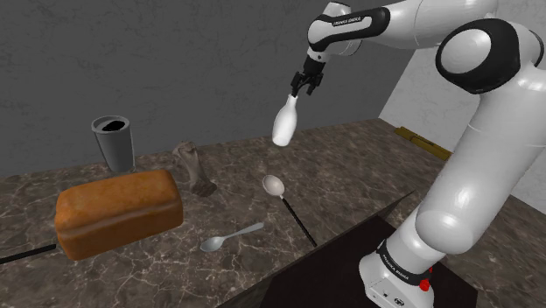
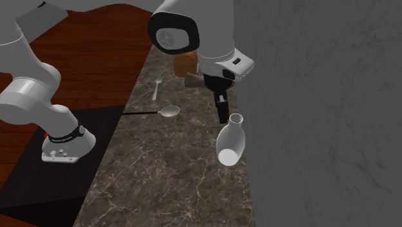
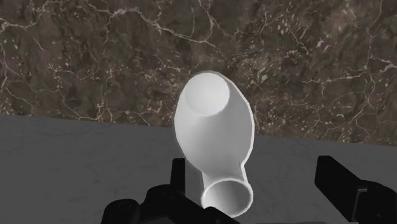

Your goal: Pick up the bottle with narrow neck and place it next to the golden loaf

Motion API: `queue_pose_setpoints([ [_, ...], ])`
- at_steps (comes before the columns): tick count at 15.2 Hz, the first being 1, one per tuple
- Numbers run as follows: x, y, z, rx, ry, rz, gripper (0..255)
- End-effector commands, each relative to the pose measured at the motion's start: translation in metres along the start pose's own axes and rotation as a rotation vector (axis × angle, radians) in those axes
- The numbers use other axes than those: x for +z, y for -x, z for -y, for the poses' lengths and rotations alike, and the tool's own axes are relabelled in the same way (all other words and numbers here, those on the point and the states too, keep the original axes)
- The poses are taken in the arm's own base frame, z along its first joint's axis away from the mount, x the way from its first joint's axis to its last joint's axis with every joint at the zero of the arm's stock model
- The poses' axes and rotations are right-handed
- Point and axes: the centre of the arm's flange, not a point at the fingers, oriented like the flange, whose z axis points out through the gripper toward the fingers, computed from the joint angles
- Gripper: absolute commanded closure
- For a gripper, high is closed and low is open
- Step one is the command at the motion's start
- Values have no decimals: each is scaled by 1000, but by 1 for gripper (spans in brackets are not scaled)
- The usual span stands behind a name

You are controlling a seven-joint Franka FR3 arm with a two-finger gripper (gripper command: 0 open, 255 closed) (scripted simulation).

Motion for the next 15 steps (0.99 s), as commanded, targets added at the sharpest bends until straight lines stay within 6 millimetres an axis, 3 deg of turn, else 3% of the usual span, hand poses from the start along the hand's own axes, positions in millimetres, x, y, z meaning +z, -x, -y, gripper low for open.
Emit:
queue_pose_setpoints([
  [1, 14, -21, -8, -2, -7, -6, 0],
  [2, 18, -29, -10, -3, -9, -7, 0],
  [9, 55, -29, -10, -3, -9, -7, 0],
  [15, 58, -29, -10, -3, -9, -7, 0],
])
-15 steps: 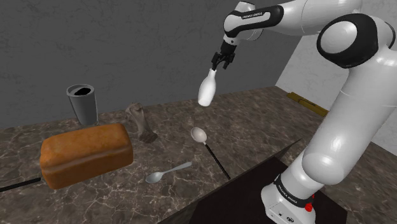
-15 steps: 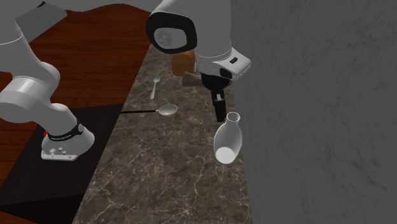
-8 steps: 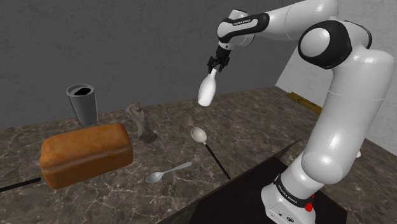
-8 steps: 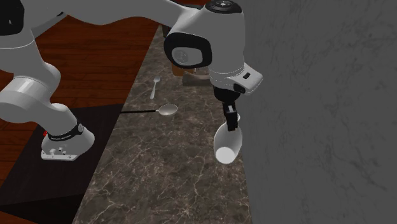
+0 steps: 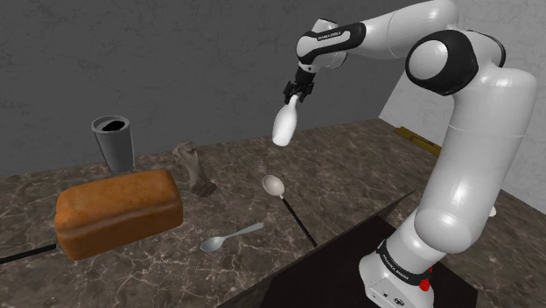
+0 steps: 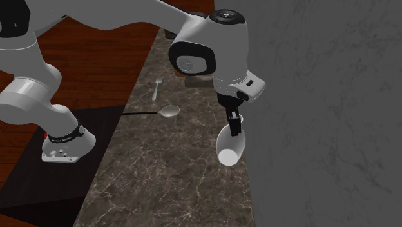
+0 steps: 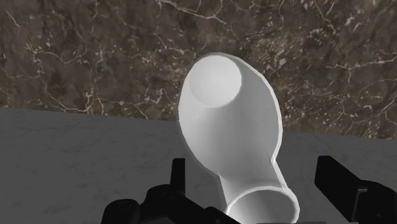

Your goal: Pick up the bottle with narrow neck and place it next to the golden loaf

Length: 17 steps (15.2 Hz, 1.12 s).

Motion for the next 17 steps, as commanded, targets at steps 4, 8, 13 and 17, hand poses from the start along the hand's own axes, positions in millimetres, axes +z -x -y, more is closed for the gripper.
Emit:
queue_pose_setpoints([
  [4, 0, 0, 0, 0, 0, 0, 255],
  [8, 0, 0, 0, 0, 0, 0, 255],
  [13, -5, -1, 0, 0, 0, 0, 255],
  [17, -26, -4, 0, 0, 0, 0, 255],
])
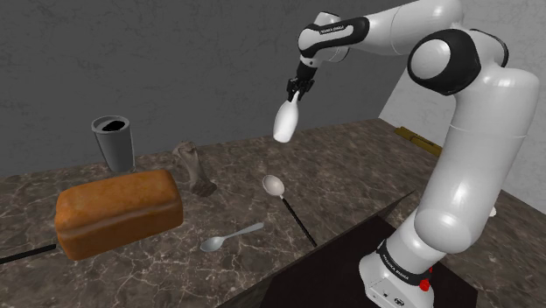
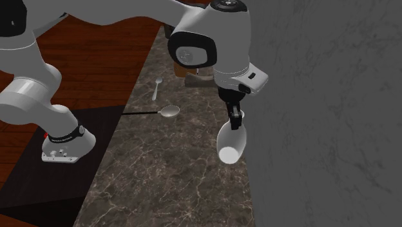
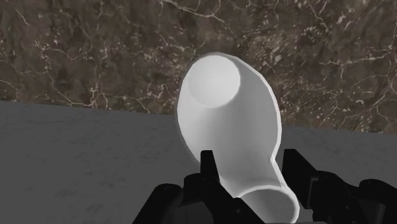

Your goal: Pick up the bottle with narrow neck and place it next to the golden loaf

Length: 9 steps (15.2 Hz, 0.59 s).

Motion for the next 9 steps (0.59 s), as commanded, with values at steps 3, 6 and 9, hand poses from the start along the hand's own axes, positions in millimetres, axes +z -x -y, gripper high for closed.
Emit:
queue_pose_setpoints([
  [3, -21, -3, 0, 0, 0, 0, 255],
  [6, -37, -5, 0, 0, 0, 0, 255],
  [9, -52, -7, 0, 0, 0, 0, 255],
])
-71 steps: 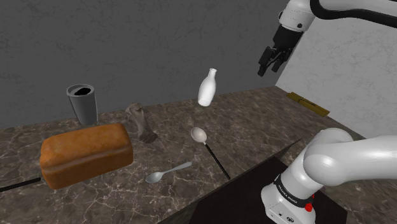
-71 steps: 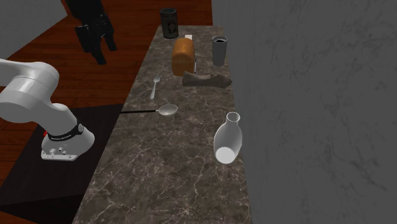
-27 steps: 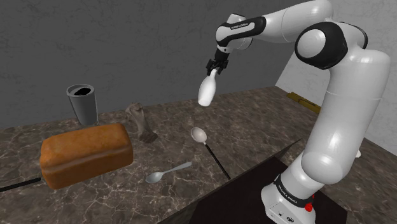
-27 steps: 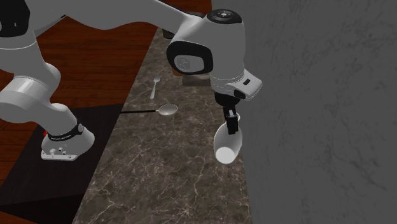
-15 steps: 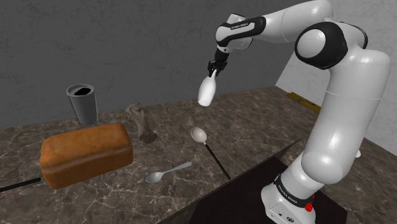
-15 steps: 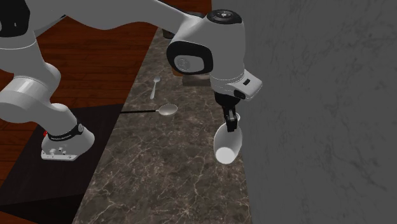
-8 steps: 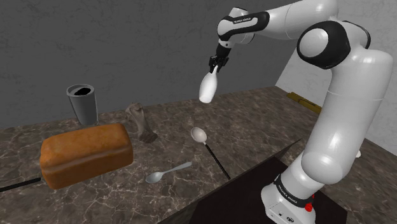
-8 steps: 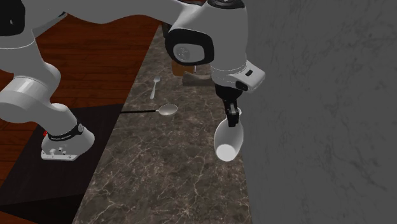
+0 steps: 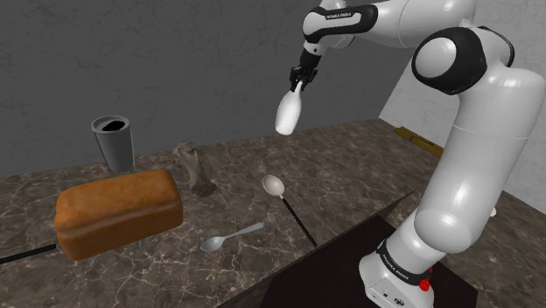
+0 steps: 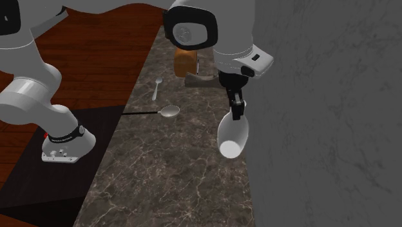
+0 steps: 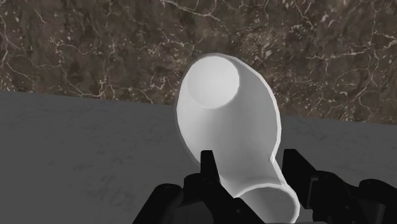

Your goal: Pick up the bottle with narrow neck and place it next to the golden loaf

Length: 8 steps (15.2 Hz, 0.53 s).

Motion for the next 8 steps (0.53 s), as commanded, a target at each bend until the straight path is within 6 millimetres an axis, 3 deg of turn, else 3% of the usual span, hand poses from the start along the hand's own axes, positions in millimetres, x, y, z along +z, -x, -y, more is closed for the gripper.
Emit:
queue_pose_setpoints([
  [1, -12, -2, -1, 0, 0, 0, 255],
  [8, -48, -8, -1, 0, 0, 0, 255],
])
